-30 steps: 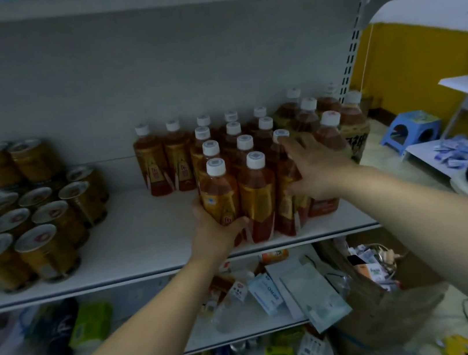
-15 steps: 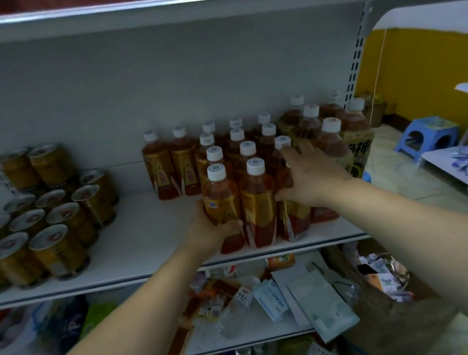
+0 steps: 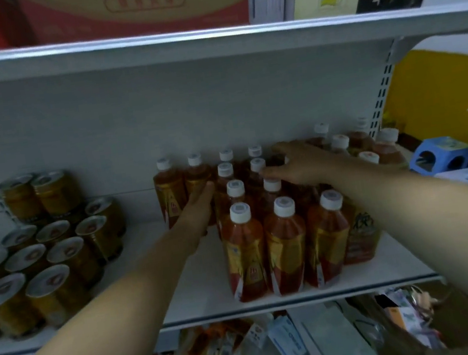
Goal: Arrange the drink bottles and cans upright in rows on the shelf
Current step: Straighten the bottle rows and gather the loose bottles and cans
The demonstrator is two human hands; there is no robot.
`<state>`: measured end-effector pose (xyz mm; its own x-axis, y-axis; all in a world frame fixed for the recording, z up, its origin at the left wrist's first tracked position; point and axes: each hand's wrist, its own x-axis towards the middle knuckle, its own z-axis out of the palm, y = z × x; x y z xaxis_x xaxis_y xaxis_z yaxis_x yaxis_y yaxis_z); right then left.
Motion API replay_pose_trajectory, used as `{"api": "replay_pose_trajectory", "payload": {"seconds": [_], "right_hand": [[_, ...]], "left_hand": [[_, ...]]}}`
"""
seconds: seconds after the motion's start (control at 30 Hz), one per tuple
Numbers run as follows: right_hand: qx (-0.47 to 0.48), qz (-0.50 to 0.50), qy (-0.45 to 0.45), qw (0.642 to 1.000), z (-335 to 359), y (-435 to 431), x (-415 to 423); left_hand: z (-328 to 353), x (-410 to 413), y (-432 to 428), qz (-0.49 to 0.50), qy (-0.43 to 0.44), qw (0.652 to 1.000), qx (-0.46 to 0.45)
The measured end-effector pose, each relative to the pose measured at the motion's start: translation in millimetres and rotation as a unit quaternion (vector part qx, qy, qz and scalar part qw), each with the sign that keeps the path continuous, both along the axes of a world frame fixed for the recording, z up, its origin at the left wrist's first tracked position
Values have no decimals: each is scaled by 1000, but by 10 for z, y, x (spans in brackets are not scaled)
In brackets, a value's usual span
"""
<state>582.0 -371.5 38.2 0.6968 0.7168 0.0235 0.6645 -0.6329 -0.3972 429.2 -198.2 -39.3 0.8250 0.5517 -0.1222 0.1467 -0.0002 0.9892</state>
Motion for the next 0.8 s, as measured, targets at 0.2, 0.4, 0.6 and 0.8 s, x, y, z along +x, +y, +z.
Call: {"api": "replay_pose_trajectory", "payload": {"seconds": [0.2,0.4,0.6,0.8], "right_hand": [[-104,29,8,994,-130,115,275],[-111,63,4,992,-193,94,328],[-119,74,-22,990,-187,145,326],[-140,92,-49,985,-101,282,208]], "left_hand": [[-278,280,-38,-78,-64,982,-157],[-349,336,-140,-66,-87,953,-283],[-258,255,-136,-90,-60,971,-214],[-202,185,64,-5,-20,998,60]]}}
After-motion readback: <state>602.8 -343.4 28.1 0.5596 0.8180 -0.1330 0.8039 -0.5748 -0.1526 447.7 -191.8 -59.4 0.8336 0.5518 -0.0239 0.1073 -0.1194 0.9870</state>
